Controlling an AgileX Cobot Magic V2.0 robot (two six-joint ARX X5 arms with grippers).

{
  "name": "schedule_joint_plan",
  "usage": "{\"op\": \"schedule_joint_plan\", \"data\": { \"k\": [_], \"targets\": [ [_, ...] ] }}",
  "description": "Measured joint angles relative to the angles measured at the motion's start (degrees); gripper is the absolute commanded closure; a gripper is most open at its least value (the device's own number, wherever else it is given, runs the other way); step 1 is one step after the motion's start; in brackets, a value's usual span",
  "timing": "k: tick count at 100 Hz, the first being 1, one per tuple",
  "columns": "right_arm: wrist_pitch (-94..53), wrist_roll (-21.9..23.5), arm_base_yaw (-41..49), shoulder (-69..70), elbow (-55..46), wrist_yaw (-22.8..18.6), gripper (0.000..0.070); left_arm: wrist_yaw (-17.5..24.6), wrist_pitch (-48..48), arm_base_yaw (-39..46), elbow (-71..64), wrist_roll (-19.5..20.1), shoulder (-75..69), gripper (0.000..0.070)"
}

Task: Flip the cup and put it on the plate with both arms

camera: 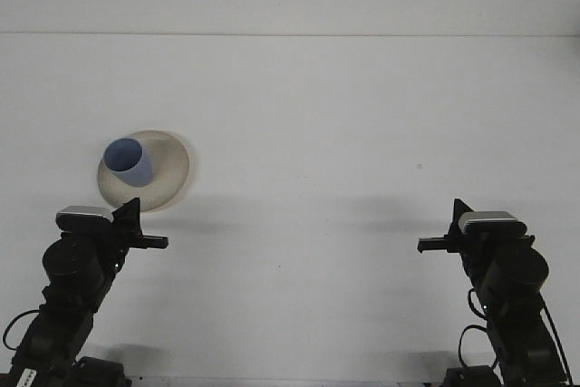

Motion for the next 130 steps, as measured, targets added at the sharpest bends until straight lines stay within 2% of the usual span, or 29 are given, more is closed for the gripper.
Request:
{"op": "schedule_joint_plan", "data": {
  "k": [66, 91, 130],
  "targets": [
    [0.0, 0.0, 0.0, 0.0, 0.0, 0.0, 0.07, 0.0, 2.01, 0.42, -0.81, 0.17, -4.39, 0.0689],
    [0.0, 0.0, 0.0, 0.0, 0.0, 0.0, 0.07, 0.0, 15.76, 4.37, -12.59, 0.2, -14.53, 0.0689],
    [0.0, 0.0, 0.0, 0.0, 0.0, 0.0, 0.07, 0.0, 16.11, 7.41, -26.62, 0.39, -32.5, 0.0689]
  ]
}}
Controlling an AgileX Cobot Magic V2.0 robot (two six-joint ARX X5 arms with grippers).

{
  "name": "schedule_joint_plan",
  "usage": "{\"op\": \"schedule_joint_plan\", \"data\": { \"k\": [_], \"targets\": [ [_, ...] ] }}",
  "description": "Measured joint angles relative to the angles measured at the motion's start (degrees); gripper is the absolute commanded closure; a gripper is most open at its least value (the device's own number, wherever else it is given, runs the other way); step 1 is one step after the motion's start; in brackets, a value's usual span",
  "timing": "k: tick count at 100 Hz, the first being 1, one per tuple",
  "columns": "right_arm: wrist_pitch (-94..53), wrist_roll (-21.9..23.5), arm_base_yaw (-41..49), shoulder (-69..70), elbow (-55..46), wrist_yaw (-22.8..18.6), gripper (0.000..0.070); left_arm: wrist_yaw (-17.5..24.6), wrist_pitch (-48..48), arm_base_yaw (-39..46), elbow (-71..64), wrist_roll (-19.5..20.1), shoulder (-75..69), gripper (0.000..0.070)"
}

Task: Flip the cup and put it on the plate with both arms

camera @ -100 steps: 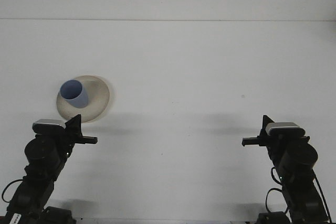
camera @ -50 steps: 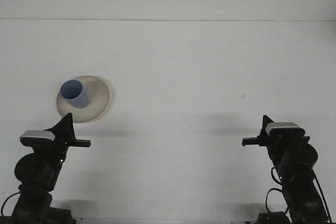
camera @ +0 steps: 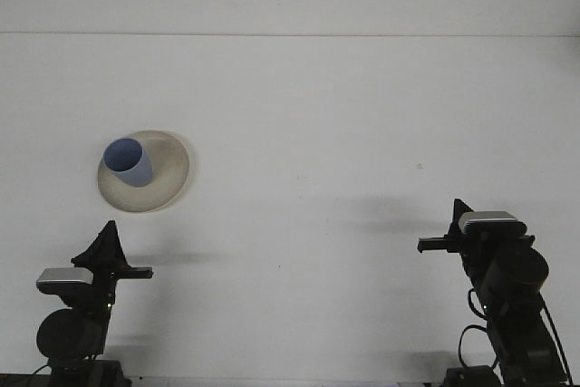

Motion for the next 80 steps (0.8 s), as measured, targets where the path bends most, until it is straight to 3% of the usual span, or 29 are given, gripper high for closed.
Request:
{"op": "schedule_joint_plan", "data": {
  "k": [80],
  "targets": [
    [2.99, 0.0, 0.0, 0.0, 0.0, 0.0, 0.07, 3.32, 2.95, 0.0, -4.04, 0.0, -2.47, 0.0689]
  ]
}}
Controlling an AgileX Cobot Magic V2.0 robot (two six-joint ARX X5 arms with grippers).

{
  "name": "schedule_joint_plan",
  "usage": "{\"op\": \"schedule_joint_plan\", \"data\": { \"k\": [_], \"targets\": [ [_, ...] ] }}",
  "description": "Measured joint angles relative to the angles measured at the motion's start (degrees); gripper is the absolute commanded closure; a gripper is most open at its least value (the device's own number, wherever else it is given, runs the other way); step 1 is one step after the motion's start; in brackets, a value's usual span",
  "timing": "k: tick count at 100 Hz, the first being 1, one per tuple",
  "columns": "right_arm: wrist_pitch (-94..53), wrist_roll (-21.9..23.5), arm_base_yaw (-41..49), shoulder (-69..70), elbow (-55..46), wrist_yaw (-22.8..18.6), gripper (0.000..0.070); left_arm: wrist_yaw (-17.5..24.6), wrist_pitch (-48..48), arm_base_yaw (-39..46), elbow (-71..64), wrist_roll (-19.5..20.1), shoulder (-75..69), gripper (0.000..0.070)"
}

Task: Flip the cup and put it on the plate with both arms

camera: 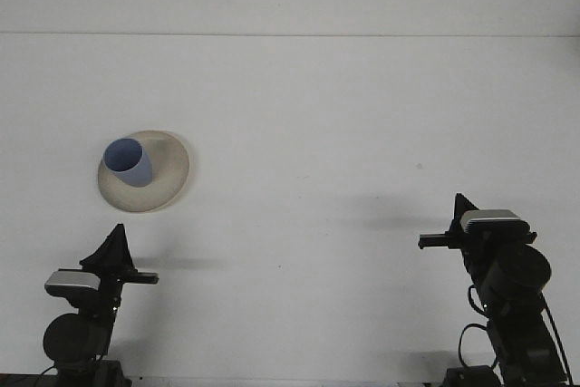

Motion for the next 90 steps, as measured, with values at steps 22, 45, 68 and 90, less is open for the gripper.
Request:
{"op": "schedule_joint_plan", "data": {
  "k": [22, 45, 68, 90],
  "targets": [
    [0.0, 0.0, 0.0, 0.0, 0.0, 0.0, 0.07, 0.02, 0.02, 0.0, -0.02, 0.0, 0.0, 0.0689],
    [0.0, 0.0, 0.0, 0.0, 0.0, 0.0, 0.07, 0.02, 0.02, 0.0, -0.02, 0.0, 0.0, 0.0689],
    [0.02, 0.0, 0.0, -0.2, 0.0, 0.0, 0.07, 0.02, 0.04, 0.0, -0.02, 0.0, 0.0, 0.0689],
    [4.26, 0.0, -0.57, -5.31, -2.58, -0.02, 0.07, 0.02, 0.04, 0.0, -0.02, 0.0, 0.0, 0.0689]
  ]
}}
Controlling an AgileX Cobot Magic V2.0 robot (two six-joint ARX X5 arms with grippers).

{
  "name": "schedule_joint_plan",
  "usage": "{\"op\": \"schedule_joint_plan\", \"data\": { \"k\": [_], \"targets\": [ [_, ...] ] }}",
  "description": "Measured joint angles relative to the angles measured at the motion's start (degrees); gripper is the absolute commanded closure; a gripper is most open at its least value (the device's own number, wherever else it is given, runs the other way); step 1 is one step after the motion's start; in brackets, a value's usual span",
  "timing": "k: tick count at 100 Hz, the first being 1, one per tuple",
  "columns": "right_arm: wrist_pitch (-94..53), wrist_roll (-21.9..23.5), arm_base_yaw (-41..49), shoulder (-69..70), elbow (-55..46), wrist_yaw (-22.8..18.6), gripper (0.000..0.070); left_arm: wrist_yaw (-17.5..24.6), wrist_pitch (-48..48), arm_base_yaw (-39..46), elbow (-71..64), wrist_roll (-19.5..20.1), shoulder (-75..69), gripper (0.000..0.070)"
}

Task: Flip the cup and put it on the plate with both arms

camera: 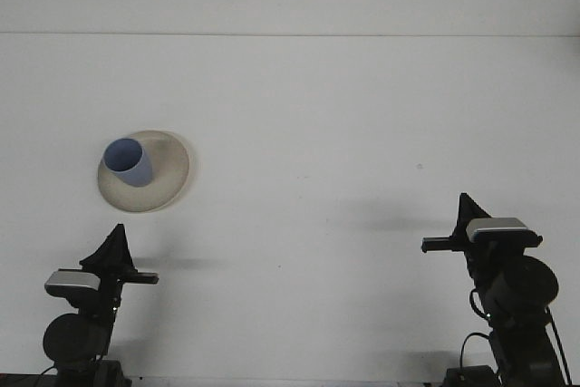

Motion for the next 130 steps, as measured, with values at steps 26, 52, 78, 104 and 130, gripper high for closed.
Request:
{"op": "schedule_joint_plan", "data": {
  "k": [26, 52, 78, 104, 130],
  "targets": [
    [14.38, -0.02, -2.25, -12.76, -14.16, 0.09, 0.07, 0.0, 0.0, 0.0, 0.0, 0.0, 0.0, 0.0689],
    [14.93, -0.13, -4.74, -27.56, -24.92, 0.02, 0.07, 0.0, -0.02, 0.0, 0.0, 0.0, 0.0, 0.0689],
    [14.82, -0.17, -6.45, -28.55, -28.2, 0.09, 0.07, 0.02, -0.02, 0.0, 0.0, 0.0, 0.0, 0.0689],
    [13.9, -0.17, -6.6, -28.55, -29.86, 0.02, 0.07, 0.0, 0.02, 0.0, 0.0, 0.0, 0.0, 0.0689],
    [14.38, -0.17, -6.6, -28.57, -29.86, 0.0, 0.07, 0.0, 0.02, 0.0, 0.0, 0.0, 0.0, 0.0689]
  ]
}}
